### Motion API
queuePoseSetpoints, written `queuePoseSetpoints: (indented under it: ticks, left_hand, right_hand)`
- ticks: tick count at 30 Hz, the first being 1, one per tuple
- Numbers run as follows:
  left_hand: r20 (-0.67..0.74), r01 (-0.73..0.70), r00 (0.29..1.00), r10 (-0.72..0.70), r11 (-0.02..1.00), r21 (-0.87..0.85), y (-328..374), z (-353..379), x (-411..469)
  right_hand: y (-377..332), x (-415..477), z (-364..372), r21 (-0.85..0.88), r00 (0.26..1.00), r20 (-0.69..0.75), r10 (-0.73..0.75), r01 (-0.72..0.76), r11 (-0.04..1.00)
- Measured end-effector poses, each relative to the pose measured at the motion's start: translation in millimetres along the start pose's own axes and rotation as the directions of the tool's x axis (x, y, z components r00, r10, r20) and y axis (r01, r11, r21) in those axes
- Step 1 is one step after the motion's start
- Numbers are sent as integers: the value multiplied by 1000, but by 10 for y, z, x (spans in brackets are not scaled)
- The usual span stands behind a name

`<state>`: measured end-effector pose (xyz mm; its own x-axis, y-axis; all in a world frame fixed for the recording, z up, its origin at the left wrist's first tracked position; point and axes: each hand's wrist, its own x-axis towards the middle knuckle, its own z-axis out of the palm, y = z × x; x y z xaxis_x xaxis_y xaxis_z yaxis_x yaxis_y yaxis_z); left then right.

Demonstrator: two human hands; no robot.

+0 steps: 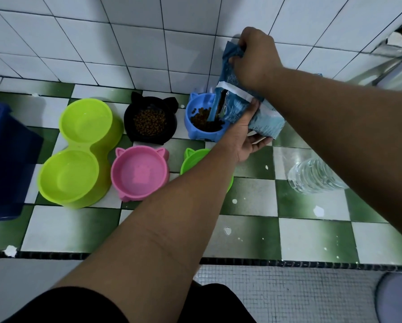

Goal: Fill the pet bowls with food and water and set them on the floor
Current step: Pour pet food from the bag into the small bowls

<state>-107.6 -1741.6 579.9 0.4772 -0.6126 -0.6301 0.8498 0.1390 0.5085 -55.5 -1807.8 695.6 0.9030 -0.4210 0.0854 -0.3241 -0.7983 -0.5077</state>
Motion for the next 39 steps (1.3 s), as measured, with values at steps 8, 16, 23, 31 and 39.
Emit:
queuePoseSetpoints:
  ticks: [8, 16, 23, 31, 39]
  left_hand:
    - [-28, -18, 999, 23, 988, 153, 19, -8, -17]
    - [-98, -49, 992, 78, 962, 269, 106, 113, -60]
    - [-92, -111, 986, 141, 955, 274, 199, 153, -356]
    - [-47, -169, 981, 187, 952, 257, 232, -169, -890]
    - [-45, -172, 982, 182, 971, 169, 11, -698, -1560]
  right_hand:
    - [120, -147, -176, 133, 996, -40, 85, -79, 988]
    - [247, -225, -314, 177, 974, -164, 154, -124, 976]
    - [88, -361, -460, 200, 961, -242, 137, -89, 976]
    - [-497, -817, -481, 151, 959, -281, 43, 0, 988]
    - [-985, -1313, -103, 125, 974, -222, -47, 76, 989]
